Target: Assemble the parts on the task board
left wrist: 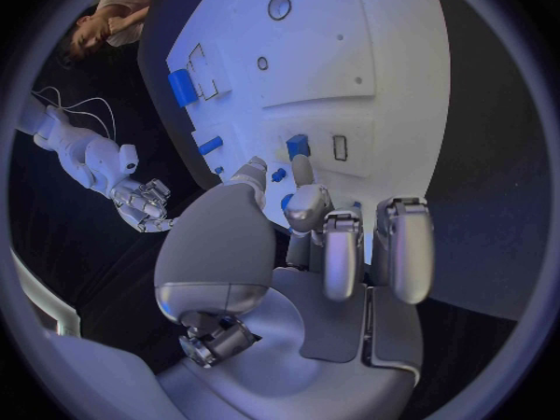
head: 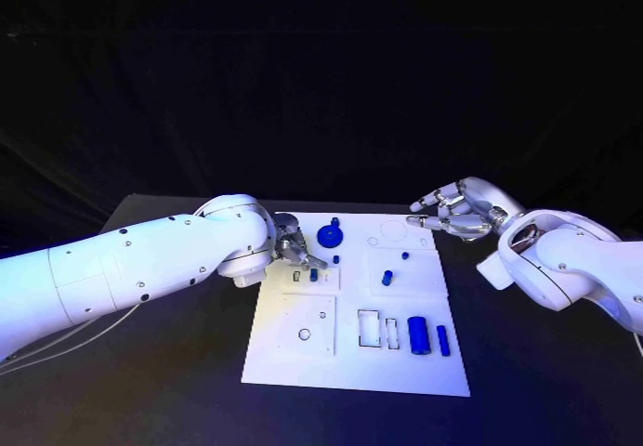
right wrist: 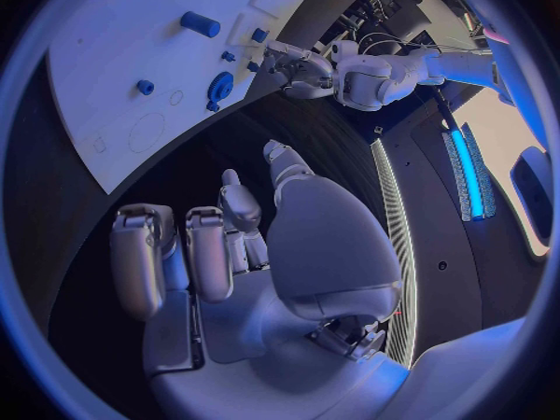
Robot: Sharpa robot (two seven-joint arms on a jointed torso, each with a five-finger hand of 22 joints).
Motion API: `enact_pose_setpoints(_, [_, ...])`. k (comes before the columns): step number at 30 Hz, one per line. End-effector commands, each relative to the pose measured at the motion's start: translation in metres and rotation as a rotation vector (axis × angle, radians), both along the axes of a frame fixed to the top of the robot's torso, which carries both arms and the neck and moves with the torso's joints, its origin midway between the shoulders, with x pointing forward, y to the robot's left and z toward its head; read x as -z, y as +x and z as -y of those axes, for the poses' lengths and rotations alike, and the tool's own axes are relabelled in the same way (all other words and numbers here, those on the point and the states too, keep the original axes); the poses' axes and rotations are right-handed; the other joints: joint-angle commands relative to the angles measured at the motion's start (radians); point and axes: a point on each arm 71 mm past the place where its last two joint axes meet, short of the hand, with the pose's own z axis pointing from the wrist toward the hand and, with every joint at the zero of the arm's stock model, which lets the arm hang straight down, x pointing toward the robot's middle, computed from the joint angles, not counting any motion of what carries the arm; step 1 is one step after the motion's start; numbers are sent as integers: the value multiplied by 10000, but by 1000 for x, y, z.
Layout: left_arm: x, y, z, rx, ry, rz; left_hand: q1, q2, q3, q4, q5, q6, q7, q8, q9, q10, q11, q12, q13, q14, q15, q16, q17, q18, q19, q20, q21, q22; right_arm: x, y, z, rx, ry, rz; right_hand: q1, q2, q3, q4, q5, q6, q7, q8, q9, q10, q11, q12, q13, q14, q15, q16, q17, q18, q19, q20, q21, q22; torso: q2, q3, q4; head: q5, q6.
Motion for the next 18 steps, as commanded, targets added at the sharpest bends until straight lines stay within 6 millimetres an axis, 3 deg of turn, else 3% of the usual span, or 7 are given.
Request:
enact_pose_setpoints(1, [-9, 2, -2, 259, -24, -156, 328, 51, -70, -3, -6, -154, 51, -65, -46, -200, 41, -246, -234, 1035, 69, 31, 2634, 61, -220, 26, -164, 728, 1, 0, -2, -223, -29, -98, -100, -21, -52, 17, 41, -20, -27, 46, -17, -68, -6, -47, -12, 682, -98, -61, 1148, 68, 335, -45, -54, 1938, 9, 1, -4, 2, 44])
enact_pose_setpoints(9, [-46, 27, -21, -308, 441, 627, 536, 235, -260, 18, -12, -344, 187, -317, -311, -451, 156, -573, -552, 1012, 166, -28, 2576, 117, -385, 80, -321, 483, 2, 0, -3, -253, -38, -109, -102, -14, -62, 21, 68, -20, -28, 49, -18, -69, -7, -48, -14, 682, -99, -62, 1147, 67, 340, -45, -48, 1942, 14, 10, -12, 55, 94])
enact_pose_setpoints(13, [-51, 37, -24, -510, 622, 822, 541, 268, -321, 18, -12, -393, 220, -386, -388, -505, 186, -631, -613, 996, 191, -69, 2537, 131, -428, 95, -361, 421, 2, 1, -4, -260, -41, -106, -99, -5, -63, 23, 78, -19, -29, 50, -18, -68, -7, -47, -13, 684, -100, -58, 1153, 67, 339, -46, -50, 1941, 32, -1, -17, 39, 127])
enact_pose_setpoints(18, [-52, 47, -26, -716, 782, 949, 620, 365, -552, 13, -8, -795, 450, -851, -869, -797, 379, -907, -908, 977, 349, -115, 2493, 142, -468, 193, -416, 359, 2, 1, -5, -278, -56, -125, -64, 37, -57, 17, 119, -19, -31, 57, -20, -70, -12, -48, -16, 685, -102, -60, 1153, 66, 343, -47, -48, 1945, 35, -1, -7, 100, 125])
